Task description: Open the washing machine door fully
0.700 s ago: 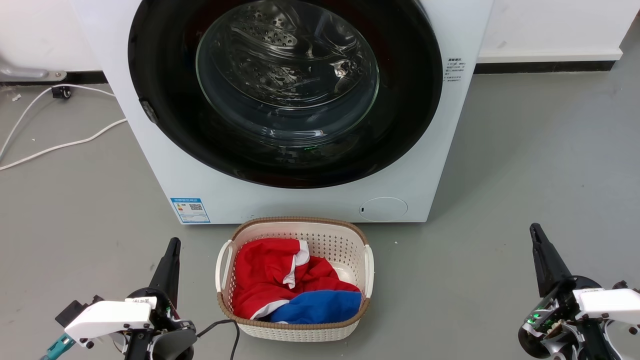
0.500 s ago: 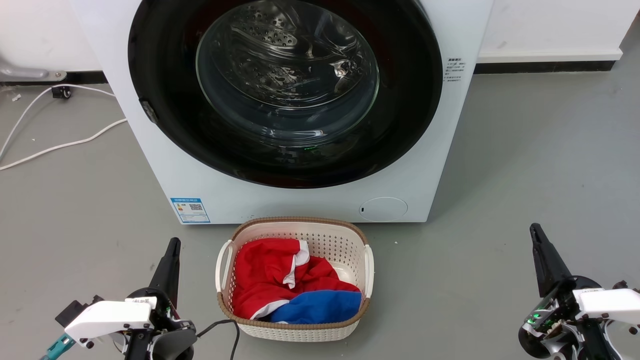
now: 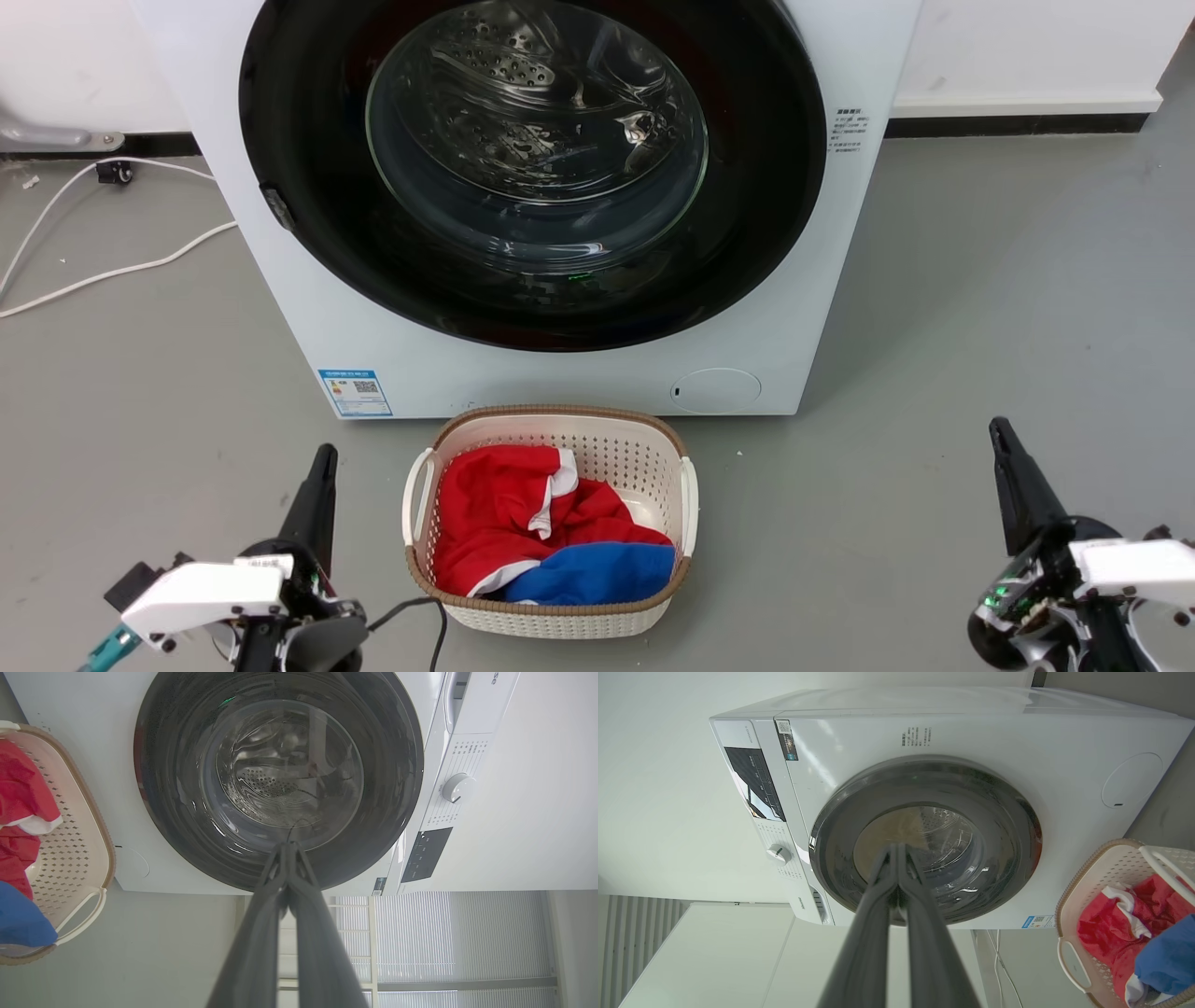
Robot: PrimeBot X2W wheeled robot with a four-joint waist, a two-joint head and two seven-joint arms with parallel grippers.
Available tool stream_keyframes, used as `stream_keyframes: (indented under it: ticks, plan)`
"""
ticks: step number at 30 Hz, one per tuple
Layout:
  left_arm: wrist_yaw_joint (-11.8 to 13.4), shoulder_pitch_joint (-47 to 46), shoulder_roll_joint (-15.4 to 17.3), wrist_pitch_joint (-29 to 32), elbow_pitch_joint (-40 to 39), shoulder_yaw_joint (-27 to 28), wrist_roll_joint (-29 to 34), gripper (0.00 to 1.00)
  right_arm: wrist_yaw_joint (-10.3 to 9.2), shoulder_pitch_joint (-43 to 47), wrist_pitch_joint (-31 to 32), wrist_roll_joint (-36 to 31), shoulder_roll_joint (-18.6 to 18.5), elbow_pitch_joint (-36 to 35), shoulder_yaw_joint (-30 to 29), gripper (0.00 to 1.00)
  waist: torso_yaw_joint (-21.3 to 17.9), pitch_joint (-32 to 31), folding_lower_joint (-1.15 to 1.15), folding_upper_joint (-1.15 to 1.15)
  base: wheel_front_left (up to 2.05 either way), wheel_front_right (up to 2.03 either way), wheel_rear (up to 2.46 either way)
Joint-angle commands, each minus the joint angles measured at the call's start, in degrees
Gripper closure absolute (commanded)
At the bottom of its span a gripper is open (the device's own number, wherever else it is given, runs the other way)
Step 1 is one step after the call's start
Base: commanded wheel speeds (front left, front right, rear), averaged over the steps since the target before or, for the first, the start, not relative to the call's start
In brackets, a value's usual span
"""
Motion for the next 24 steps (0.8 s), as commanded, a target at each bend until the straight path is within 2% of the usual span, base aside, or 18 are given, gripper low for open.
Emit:
stream_keyframes:
  ticks: [1,3,4,5,10,14,24]
  plan:
    - [0.0,0.0,0.0,-0.02,-0.01,0.0,0.0,0.0,0.0,0.0,-0.02,-0.01,0.0,-0.01,0.0,0.0,0.0,0.0,0.0,0.0,0.0,0.0,0.0]
    - [0.05,0.55,-0.1,-0.09,0.77,-0.11,0.01,0.0,-0.01,0.58,-0.11,-0.01,0.07,0.71,0.08,0.0,0.0,0.0,0.0,0.0,0.0,0.0,0.0]
    - [0.08,0.99,-0.16,-0.2,1.18,-0.21,0.02,1.0,-0.01,1.03,-0.16,-0.03,0.11,1.12,0.1,1.0,0.0,0.0,0.0,0.0,0.0,0.0,0.0]
    - [0.07,1.27,-0.19,-0.4,1.24,-0.3,0.08,0.0,-0.01,1.35,-0.34,-0.11,0.14,1.25,0.13,0.0,0.0,0.01,0.0,0.0,0.0,0.0,0.0]
    - [0.06,1.82,-0.18,-1.89,0.04,-0.52,1.26,0.0,-0.01,2.15,-1.8,-1.56,0.15,0.54,-0.19,0.0,-0.01,0.03,0.0,0.0,0.0,0.0,0.0]
    - [0.52,1.98,-0.16,-3.02,-0.82,-0.2,5.63,0.0,0.0,2.58,-2.91,-5.02,0.16,0.06,-1.01,0.0,-0.02,0.06,0.0,0.0,0.0,0.0,0.0]
    - [4.25,2.48,-0.13,-5.62,-5.14,-1.58,18.71,0.0,0.0,3.82,-5.49,-19.97,0.2,-5.18,-0.96,0.0,-0.06,0.22,0.0,0.0,0.0,0.0,0.0]
